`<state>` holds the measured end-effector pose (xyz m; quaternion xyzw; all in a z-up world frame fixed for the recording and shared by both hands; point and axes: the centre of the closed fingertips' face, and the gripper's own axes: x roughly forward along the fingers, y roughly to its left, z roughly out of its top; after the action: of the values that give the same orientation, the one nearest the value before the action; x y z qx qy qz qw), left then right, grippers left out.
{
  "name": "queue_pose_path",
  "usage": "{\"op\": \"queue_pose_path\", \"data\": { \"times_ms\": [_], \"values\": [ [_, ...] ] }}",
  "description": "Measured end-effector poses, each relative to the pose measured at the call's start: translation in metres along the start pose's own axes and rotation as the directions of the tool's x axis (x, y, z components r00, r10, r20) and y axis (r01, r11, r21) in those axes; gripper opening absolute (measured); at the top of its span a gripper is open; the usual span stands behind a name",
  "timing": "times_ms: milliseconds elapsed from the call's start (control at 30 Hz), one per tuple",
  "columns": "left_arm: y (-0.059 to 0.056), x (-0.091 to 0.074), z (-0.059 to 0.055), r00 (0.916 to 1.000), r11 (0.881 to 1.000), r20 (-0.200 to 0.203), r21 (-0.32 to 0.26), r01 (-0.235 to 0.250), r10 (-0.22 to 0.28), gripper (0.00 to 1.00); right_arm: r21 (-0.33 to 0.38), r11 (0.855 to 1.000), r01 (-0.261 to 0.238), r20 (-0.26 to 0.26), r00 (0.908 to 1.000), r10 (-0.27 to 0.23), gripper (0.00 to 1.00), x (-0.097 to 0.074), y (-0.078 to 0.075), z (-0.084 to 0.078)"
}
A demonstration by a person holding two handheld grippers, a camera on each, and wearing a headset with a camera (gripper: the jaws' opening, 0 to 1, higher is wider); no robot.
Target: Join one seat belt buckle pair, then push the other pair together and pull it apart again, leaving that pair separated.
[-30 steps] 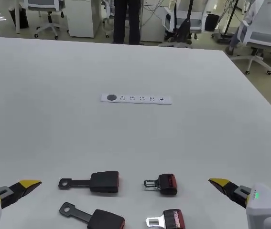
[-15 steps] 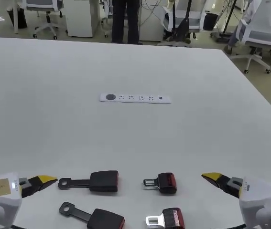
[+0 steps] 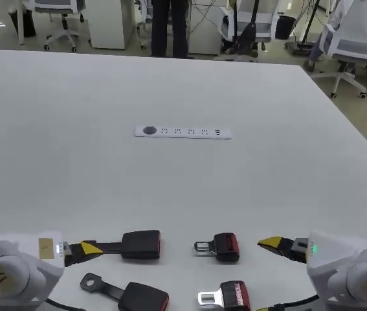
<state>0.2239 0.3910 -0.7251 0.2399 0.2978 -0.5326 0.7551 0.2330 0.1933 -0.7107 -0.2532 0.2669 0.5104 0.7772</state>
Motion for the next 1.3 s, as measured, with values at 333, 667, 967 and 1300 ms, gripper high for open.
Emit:
{"op": "queue_pose_path", "data": {
  "times_ms": [333, 667, 967, 1300],
  "values": [
    [-0.005, 0.024, -0.004, 0.9938, 0.994, -0.084, 0.07, 0.078, -0.073, 0.57, -0.043, 0.996, -0.076, -0.07, 0.9949, 0.072, 0.57, 0.013, 0.009, -0.012],
    [-0.012, 0.046, -0.004, 0.9771, 0.977, -0.164, 0.144, 0.16, -0.136, 0.46, -0.117, 0.979, -0.167, -0.151, 0.9773, 0.149, 0.44, 0.031, 0.018, -0.026],
    [-0.016, 0.058, -0.012, 0.9621, 0.966, -0.221, 0.167, 0.198, -0.16, 0.4, -0.136, 0.97, -0.202, -0.201, 0.9641, 0.173, 0.35, 0.045, 0.018, -0.039],
    [-0.012, 0.06, -0.016, 0.9624, 0.968, -0.224, 0.163, 0.192, -0.153, 0.35, -0.163, 0.965, -0.206, -0.209, 0.9628, 0.171, 0.31, 0.049, 0.016, -0.042]
  ]
}}
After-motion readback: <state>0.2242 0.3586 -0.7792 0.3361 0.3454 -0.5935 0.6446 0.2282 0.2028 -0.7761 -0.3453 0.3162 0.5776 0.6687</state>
